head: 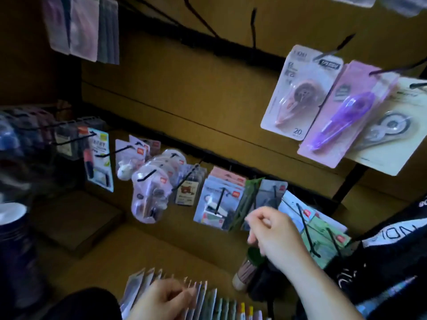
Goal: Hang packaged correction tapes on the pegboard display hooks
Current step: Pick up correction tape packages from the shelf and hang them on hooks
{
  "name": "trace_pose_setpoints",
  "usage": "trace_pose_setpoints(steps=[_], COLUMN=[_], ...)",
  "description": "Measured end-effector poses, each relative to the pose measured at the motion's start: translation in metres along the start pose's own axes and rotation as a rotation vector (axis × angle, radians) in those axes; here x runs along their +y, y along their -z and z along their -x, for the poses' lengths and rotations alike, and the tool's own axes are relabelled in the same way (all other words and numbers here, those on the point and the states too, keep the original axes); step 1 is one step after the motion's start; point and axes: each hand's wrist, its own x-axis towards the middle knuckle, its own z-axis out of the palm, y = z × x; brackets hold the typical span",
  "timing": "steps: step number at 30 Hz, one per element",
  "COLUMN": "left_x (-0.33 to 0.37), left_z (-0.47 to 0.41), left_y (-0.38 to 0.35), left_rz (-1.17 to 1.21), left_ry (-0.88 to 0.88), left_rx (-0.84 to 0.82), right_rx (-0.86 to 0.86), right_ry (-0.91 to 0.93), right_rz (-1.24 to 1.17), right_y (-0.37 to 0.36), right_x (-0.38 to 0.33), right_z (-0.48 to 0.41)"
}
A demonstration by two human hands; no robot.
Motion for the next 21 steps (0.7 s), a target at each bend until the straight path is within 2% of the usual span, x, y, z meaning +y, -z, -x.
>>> trace_pose_setpoints(steps=[3,6,11,21], left_x=[-0.042,-0.086,-0.144,-0.223], left_z=[-0.009,-0.030,-0.064,-0.109], left_y=[0.010,0.019,0.020,0.042], left_rz=[-0.024,-0.112,-0.086,-0.063], left_ry=[0.145,0.224,0.351,0.543], left_rx=[0.093,0.158,0.297,0.412], right_rx=[-0.134,-0.247,-0.443,-0.511], right_ry=[-0.092,-0.205,-0.390,-0.664], right_rz=[-0.017,-0.032,-0.118,-0.149], right_y=[-0.046,-0.090,-0.161,-0.273], right_x=[0.035,0.069,0.105,0.146], right_z=[0.010,0.008,0.002,-0.024])
